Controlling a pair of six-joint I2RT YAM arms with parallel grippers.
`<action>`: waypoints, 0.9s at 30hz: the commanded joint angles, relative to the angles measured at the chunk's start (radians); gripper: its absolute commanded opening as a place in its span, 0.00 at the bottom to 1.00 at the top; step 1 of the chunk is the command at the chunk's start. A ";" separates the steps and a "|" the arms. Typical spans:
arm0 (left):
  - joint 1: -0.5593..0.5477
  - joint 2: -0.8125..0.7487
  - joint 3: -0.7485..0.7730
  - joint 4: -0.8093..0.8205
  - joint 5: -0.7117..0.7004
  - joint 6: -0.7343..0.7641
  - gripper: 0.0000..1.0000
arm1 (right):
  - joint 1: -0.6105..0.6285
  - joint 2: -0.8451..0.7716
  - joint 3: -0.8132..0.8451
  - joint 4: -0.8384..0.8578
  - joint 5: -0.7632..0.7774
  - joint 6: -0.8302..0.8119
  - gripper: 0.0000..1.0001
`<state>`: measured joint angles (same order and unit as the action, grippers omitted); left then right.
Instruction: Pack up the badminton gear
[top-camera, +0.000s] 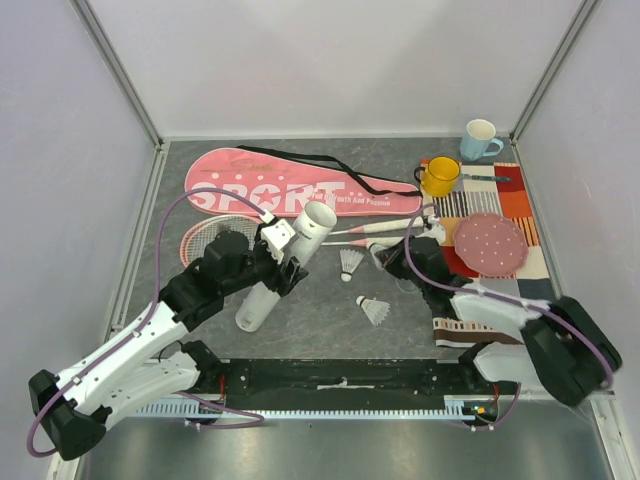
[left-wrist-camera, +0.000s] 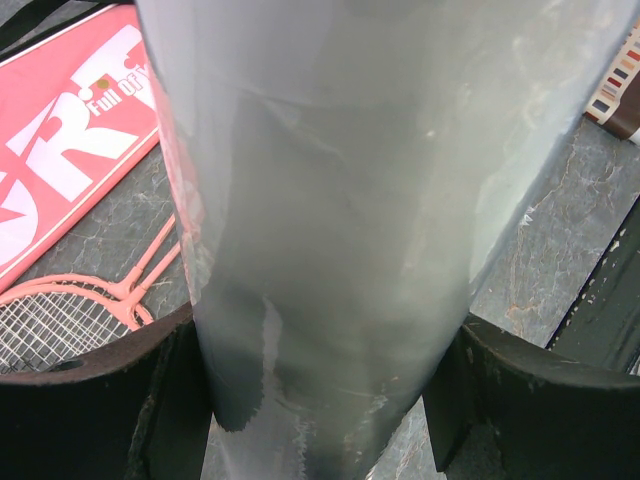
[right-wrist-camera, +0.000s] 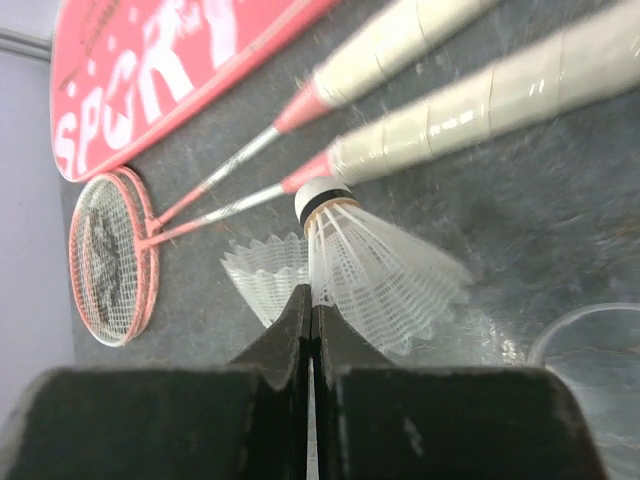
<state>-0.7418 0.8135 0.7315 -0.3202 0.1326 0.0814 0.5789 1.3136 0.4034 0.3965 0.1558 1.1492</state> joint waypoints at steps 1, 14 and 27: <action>0.001 0.001 0.028 0.023 -0.005 0.034 0.18 | 0.001 -0.250 0.029 -0.217 0.108 -0.188 0.00; 0.001 0.018 0.029 0.021 0.025 0.035 0.18 | -0.030 -0.360 0.718 -0.772 -0.471 -0.999 0.00; 0.001 0.047 0.037 0.007 0.120 0.032 0.19 | 0.019 -0.111 1.212 -1.298 -0.700 -1.266 0.00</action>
<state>-0.7418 0.8558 0.7315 -0.3202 0.1921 0.0856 0.5613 1.1542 1.5105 -0.7502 -0.4515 -0.0120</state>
